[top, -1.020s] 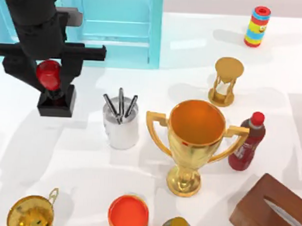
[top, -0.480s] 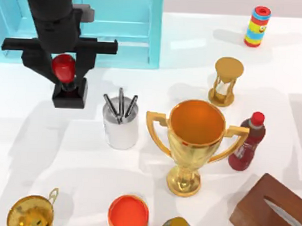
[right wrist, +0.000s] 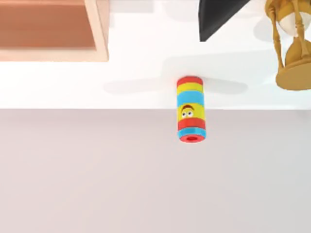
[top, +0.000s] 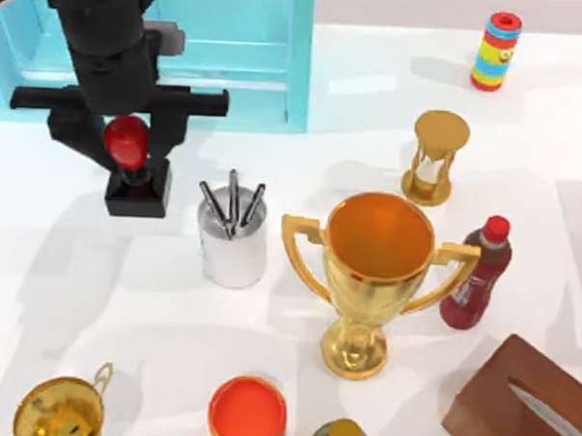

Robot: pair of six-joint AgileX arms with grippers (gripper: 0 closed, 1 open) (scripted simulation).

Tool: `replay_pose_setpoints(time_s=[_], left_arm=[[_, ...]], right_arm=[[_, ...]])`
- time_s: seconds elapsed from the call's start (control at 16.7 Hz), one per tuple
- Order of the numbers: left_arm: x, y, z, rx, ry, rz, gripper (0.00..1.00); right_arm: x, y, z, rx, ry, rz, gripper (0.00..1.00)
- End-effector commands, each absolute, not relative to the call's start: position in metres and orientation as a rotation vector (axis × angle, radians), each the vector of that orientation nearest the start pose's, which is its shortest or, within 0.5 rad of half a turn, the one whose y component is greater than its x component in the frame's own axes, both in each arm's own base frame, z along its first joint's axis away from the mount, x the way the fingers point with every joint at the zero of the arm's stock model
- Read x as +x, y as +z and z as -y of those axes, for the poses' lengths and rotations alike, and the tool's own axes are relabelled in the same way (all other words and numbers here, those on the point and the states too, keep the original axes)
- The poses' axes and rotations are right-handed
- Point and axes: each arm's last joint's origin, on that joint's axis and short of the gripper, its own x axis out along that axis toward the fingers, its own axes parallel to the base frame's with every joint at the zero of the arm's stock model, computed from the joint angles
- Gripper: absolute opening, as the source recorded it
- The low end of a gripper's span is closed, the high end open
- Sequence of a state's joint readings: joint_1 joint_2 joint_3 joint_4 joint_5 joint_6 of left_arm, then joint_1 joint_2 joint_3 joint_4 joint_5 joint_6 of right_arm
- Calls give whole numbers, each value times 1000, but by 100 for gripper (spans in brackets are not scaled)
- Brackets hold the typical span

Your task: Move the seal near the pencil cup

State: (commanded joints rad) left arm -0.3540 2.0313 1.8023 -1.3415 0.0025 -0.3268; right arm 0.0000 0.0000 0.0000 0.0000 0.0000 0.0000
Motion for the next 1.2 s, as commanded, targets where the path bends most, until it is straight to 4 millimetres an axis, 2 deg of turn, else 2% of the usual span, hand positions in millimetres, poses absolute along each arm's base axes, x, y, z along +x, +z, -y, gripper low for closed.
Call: replay_pose_setpoints(time_s=[0.06,0.84,1.2], left_arm=[[373,240,133,15,-16,-1571,0],[373,240,133,15,-16,-1571,98],[373,240,133,15,-16,-1571,100]], right_arm=[[106,160,1,0,0,0,100],[106,160,1,0,0,0,100],[106,160,1,0,0,0,100]])
